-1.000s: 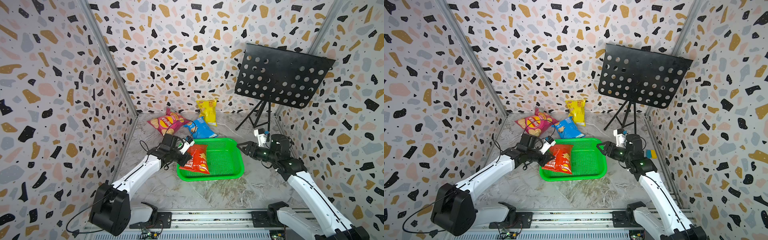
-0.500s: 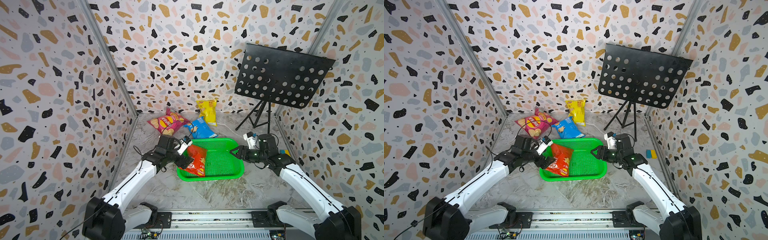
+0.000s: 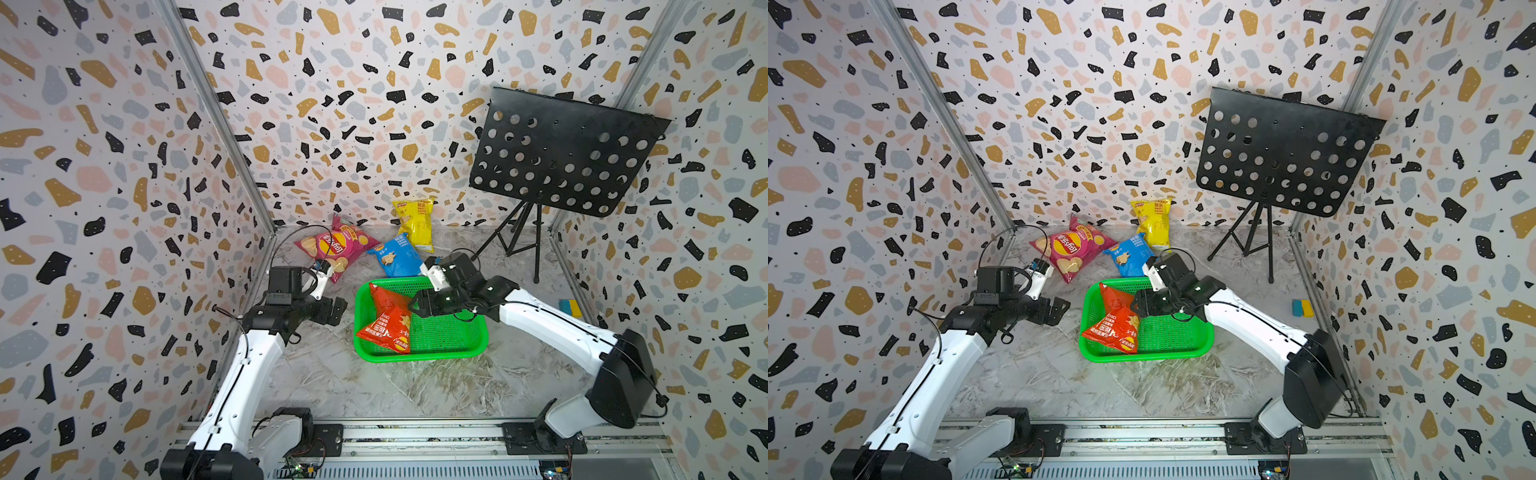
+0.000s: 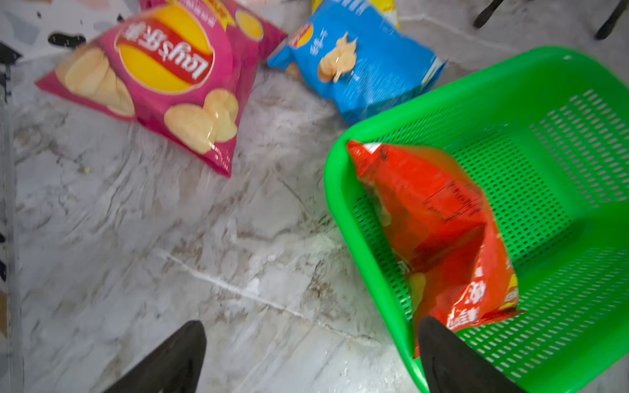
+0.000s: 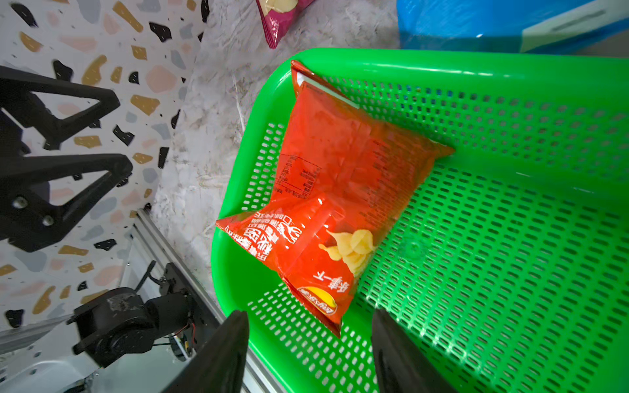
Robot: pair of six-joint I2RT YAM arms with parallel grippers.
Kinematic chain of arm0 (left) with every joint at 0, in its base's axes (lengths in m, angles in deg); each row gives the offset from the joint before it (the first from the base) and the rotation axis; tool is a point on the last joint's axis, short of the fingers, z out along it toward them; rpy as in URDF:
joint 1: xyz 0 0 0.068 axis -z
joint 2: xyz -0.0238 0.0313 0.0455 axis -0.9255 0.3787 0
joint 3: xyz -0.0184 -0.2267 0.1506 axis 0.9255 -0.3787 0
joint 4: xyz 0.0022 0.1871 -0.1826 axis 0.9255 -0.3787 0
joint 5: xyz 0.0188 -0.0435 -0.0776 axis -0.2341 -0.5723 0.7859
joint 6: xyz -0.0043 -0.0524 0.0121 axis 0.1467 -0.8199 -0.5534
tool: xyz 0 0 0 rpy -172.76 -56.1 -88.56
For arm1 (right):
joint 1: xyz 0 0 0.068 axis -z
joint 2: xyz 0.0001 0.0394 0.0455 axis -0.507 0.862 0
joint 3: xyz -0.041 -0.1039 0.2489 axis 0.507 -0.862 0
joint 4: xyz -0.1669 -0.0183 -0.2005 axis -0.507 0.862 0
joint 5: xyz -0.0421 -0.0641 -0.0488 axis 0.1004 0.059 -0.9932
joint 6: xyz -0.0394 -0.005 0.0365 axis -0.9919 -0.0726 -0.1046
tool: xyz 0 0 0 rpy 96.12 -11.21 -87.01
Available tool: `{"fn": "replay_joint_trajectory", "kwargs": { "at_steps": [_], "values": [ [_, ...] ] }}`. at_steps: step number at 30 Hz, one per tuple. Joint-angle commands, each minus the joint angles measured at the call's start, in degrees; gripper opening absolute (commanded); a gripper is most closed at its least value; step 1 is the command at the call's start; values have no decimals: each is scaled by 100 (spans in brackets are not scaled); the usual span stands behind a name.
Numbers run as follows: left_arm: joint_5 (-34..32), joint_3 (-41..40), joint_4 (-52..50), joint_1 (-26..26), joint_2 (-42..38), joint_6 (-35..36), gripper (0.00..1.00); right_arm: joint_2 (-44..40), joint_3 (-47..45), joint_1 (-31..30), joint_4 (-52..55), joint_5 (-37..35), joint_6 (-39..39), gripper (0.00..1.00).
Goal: Put the potato chips into the basket
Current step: Place the potato chip in the basket.
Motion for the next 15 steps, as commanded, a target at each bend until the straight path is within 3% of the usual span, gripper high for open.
{"fn": "replay_joint_trajectory", "kwargs": {
  "at_steps": [1, 9, 15],
  "values": [
    [-215, -288, -356, -57, -121, 64, 100, 530, 692, -246, 622, -627, -377, 64],
    [-828, -588, -47, -74, -387, 33, 100, 1970, 2007, -701, 1357, -1394, -836, 68],
    [-845, -666, 11, -75, -365, 54, 100, 2559, 2180, -980, 1699, -1907, -1205, 70]
  ]
}}
